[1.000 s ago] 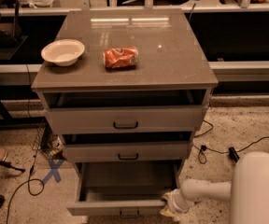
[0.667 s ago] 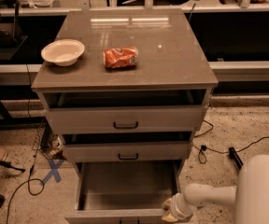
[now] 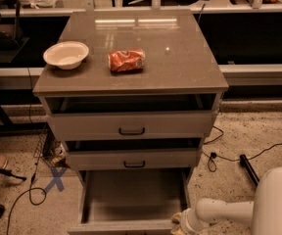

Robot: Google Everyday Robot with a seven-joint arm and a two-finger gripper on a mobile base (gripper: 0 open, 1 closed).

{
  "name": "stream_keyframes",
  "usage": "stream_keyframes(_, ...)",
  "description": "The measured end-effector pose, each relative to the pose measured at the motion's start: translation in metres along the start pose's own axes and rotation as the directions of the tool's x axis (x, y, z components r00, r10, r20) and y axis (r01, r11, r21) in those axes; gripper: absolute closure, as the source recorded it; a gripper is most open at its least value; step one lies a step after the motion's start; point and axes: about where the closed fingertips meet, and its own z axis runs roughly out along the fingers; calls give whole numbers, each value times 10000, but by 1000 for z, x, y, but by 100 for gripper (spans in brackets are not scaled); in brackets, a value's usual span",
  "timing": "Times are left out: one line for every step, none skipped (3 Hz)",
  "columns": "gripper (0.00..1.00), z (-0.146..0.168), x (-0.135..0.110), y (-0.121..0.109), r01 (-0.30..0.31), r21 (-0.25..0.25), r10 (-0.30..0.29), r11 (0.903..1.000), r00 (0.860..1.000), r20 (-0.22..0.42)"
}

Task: Open bottom drawer

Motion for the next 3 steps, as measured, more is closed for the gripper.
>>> stream_keyframes(59, 0, 0, 0, 0, 0, 0, 10000, 10000, 0)
stream_keyframes(36, 1, 0, 1, -1, -31, 1, 10000, 10000, 5)
stream_keyframes(12, 2, -1, 3, -1, -62, 1, 10000, 10000, 11)
